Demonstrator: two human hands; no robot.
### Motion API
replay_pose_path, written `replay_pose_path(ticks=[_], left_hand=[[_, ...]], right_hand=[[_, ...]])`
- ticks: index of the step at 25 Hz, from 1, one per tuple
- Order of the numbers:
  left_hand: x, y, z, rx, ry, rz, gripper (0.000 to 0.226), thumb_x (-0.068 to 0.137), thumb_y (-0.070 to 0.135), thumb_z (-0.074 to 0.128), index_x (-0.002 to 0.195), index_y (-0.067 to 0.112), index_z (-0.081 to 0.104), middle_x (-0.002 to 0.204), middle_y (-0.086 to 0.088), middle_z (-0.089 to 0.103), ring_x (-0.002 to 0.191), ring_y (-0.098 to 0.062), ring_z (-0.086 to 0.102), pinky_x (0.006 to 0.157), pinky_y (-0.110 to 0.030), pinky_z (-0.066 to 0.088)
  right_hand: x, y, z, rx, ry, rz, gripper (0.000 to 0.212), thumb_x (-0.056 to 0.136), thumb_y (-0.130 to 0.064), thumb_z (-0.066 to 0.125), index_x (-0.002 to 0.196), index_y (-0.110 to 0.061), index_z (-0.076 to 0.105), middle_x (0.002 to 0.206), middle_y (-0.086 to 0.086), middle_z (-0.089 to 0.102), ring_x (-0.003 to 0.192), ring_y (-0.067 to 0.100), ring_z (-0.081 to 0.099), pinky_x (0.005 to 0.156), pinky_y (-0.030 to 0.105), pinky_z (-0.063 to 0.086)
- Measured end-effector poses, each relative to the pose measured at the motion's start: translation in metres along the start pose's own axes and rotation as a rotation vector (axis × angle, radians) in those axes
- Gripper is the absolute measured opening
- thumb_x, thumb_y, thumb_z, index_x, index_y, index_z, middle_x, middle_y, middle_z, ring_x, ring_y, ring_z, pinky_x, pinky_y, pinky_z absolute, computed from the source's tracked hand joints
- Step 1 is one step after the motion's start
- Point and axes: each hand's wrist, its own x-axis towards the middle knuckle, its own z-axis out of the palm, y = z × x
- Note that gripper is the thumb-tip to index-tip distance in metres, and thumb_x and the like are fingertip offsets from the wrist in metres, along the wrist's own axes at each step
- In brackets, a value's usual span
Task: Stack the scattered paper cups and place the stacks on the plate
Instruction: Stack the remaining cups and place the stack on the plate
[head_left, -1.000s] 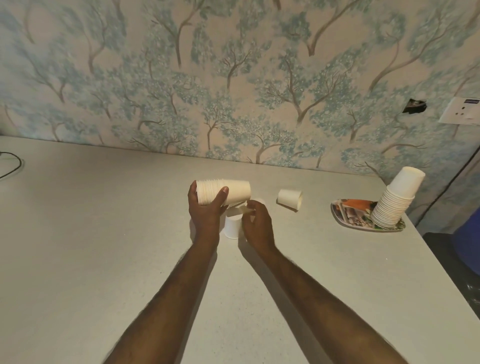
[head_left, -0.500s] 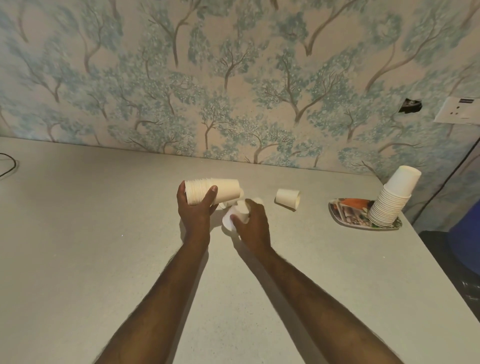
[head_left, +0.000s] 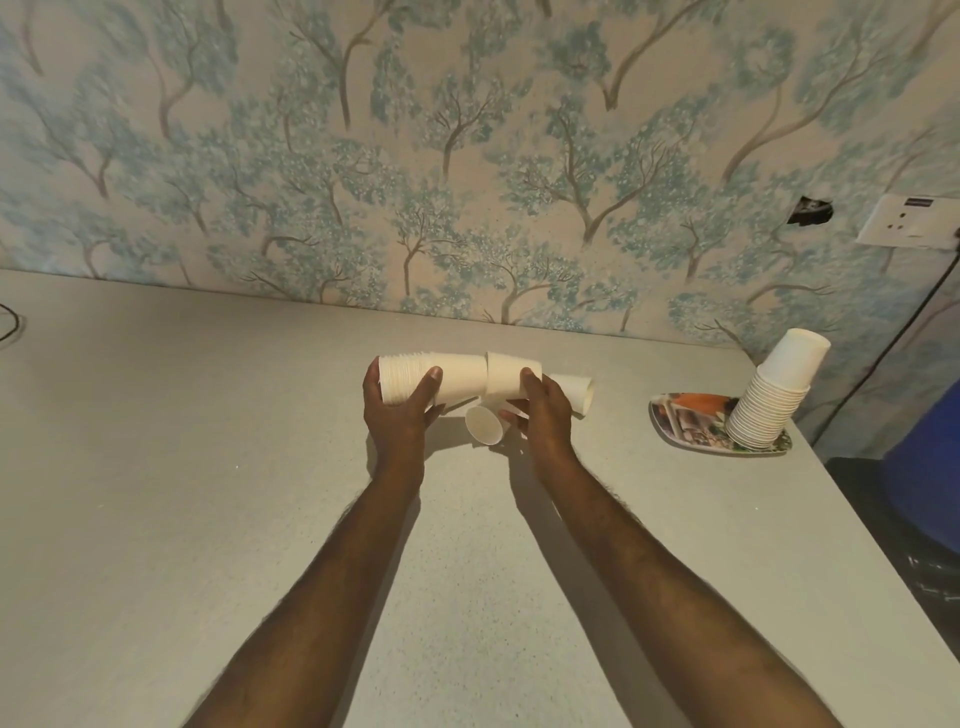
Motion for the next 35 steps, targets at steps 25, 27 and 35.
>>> replay_pose_path(ticks=[25, 27, 35], left_hand=[[0.019, -0.012, -0.005, 0.014, 0.060, -0.047, 0.085, 0.079, 0.012, 0.087, 0.149, 0.019, 0.040, 0.145, -0.010, 0.050, 0.132, -0.031, 0.052, 0.088, -0.050, 0.061], [0.021, -0.014, -0.007, 0.020, 0.068, -0.047, 0.085, 0.079, 0.013, 0.087, 0.149, 0.021, 0.040, 0.145, -0.009, 0.050, 0.132, -0.031, 0.051, 0.090, -0.050, 0.061], [0.023, -0.029, -0.008, 0.008, 0.084, -0.066, 0.087, 0.077, 0.014, 0.088, 0.149, 0.024, 0.039, 0.145, -0.008, 0.049, 0.132, -0.030, 0.052, 0.091, -0.051, 0.060]], right_hand=[[0.052, 0.037, 0.002, -0.906, 0.088, 0.168, 0.091, 0.084, -0.063, 0.065, 0.147, -0.005, 0.034, 0.142, 0.020, 0.045, 0.129, 0.035, 0.050, 0.099, 0.038, 0.046], [0.055, 0.040, 0.005, -0.919, 0.064, 0.149, 0.088, 0.084, -0.060, 0.066, 0.148, -0.009, 0.035, 0.141, 0.018, 0.046, 0.127, 0.035, 0.052, 0.092, 0.033, 0.044], [0.055, 0.035, 0.004, -0.358, 0.083, 0.216, 0.055, 0.091, -0.030, 0.068, 0.139, -0.012, 0.047, 0.133, 0.016, 0.057, 0.114, 0.033, 0.062, 0.060, 0.031, 0.060]])
